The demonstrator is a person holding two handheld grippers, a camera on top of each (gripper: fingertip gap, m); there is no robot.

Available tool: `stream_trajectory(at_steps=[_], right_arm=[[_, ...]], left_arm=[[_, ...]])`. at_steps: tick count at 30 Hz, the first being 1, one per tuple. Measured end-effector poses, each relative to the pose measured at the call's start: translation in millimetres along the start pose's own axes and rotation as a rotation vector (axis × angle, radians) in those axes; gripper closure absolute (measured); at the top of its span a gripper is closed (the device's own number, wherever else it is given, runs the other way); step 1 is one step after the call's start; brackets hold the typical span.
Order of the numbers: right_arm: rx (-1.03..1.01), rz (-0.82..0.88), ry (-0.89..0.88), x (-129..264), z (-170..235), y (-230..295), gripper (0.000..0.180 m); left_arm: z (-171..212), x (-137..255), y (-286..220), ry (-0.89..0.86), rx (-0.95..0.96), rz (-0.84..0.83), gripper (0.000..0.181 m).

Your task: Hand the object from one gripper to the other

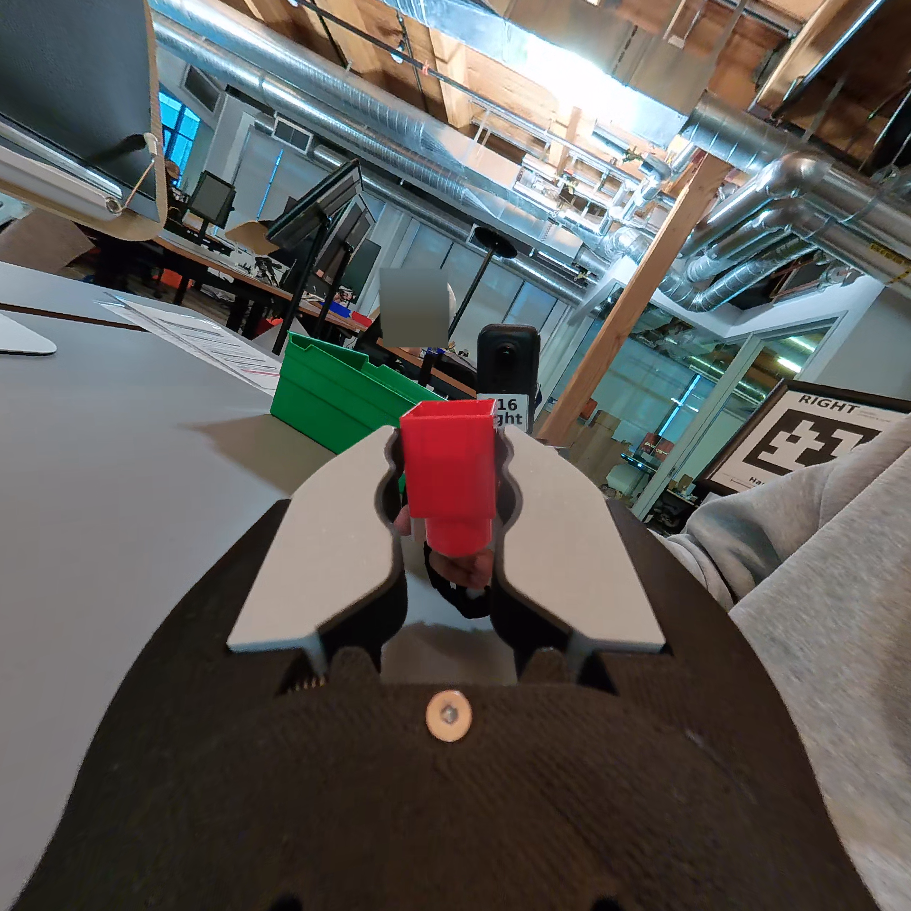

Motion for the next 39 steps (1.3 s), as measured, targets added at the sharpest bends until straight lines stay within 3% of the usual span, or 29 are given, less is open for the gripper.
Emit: stream_trajectory(at_steps=[5, 13, 21, 39], right_arm=[[-0.014, -0.007, -0.004, 1, -1, -1, 0.146], [-0.074, -0.034, -0.091, 12, -9, -5, 0.146], [-0.162, -0.073, -0.204, 25, -18, -12, 0.146], [-0.092, -0.051, -0.189, 17, -16, -4, 0.146]], left_arm=[[0, 0, 0, -0.004, 0.018, 0.017, 0.144], [0, -1, 2, -0.016, 0.049, 0.017, 0.126], [7, -7, 2, 0.029, 0.055, 0.023, 0.131], [19, -17, -1, 0.095, 0.101, 0.069, 0.141]])
Point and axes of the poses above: each gripper's, where its closed fingertips meet, x back along the fingers, z out of its underside, y = z × x across the jaws, the point moved 3 cm from there along x, back along the fingers, and after that the axes turned 14 degrees about y, right-handed, at the moved point
